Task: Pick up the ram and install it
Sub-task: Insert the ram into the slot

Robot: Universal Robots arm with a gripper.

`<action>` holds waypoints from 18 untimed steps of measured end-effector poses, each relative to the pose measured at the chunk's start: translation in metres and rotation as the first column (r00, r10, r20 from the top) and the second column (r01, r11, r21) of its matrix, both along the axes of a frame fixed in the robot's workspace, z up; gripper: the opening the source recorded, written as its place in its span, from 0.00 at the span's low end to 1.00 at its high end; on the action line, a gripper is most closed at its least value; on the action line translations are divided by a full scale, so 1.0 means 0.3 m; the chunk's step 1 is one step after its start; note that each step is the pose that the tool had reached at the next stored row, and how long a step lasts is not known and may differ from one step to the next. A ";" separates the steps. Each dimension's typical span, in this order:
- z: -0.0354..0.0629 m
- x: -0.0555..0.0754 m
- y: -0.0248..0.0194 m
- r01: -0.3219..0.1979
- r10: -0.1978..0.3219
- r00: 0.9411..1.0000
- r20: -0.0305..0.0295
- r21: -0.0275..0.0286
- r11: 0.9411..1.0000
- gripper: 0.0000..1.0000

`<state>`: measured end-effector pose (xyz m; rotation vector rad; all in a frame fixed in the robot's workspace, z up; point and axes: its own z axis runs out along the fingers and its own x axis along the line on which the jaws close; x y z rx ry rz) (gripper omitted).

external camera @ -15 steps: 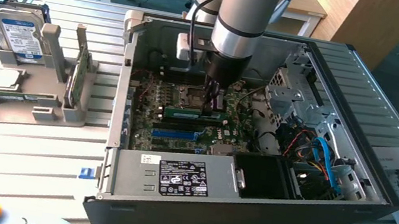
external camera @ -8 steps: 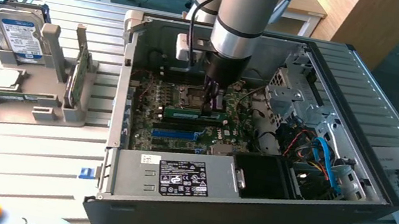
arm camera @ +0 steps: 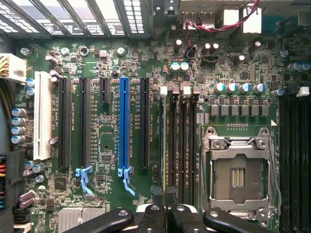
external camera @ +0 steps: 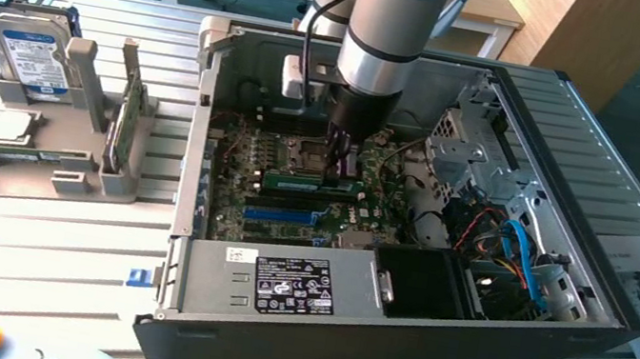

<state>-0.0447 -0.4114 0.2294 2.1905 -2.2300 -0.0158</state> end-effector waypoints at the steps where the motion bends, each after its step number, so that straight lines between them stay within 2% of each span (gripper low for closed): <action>1: -0.001 0.000 0.000 0.000 0.000 1.000 0.000 0.000 1.000 0.12; 18: -0.019 0.000 0.000 0.000 0.000 1.000 0.000 0.000 1.000 0.12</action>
